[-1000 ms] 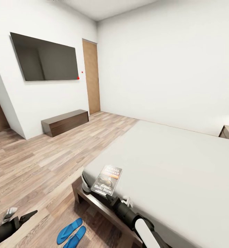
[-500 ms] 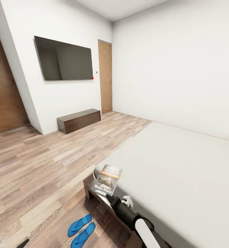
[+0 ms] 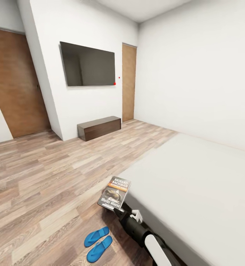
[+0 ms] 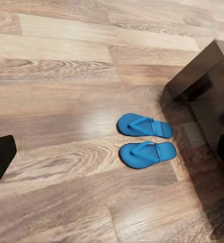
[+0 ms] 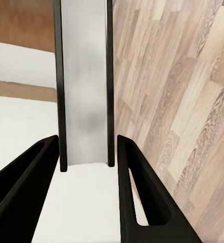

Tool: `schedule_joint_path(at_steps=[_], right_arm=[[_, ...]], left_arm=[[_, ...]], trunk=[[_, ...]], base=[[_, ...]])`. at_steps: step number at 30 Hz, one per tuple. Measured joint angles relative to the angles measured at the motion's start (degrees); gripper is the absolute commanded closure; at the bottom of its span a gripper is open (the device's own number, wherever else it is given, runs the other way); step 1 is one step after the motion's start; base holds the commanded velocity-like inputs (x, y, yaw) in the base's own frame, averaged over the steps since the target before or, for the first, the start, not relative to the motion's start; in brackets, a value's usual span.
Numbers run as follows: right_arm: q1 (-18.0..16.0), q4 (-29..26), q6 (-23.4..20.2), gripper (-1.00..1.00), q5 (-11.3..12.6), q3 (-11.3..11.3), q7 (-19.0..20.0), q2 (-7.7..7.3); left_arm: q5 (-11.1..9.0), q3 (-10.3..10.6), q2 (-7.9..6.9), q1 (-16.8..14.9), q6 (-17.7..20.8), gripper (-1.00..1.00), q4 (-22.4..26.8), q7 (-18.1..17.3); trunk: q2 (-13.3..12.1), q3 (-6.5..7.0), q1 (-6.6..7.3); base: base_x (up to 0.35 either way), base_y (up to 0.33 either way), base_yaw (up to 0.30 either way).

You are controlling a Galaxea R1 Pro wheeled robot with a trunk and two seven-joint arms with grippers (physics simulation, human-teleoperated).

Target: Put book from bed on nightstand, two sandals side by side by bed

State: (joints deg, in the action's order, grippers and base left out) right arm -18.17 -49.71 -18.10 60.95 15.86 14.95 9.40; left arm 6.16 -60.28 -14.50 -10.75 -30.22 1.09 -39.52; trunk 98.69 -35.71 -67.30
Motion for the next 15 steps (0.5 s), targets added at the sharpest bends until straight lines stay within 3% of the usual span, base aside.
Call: schedule_joint_path(at_steps=[1,11,15], right_arm=[[0.0,0.0,0.0,1.0,0.0,-0.04,0.01,0.0],[0.0,0.0,0.05,1.0,0.0,0.06,0.1,-0.02],[0.0,0.0,0.07,1.0,0.0,0.12,0.11,-0.01]], left_arm=[[0.05,0.11,1.09,0.37,-1.79,-1.0,0.0,1.88],[0.16,0.19,6.0,1.62,-6.72,-1.0,0.07,9.85],[0.31,0.35,6.77,1.69,-8.89,-1.0,0.05,11.1]], trunk=[[0.0,0.0,0.0],[0.0,0.0,0.0],[0.0,0.0,0.0]], base=[[0.0,0.0,0.261],[0.0,0.0,0.261],[0.0,0.0,0.261]])
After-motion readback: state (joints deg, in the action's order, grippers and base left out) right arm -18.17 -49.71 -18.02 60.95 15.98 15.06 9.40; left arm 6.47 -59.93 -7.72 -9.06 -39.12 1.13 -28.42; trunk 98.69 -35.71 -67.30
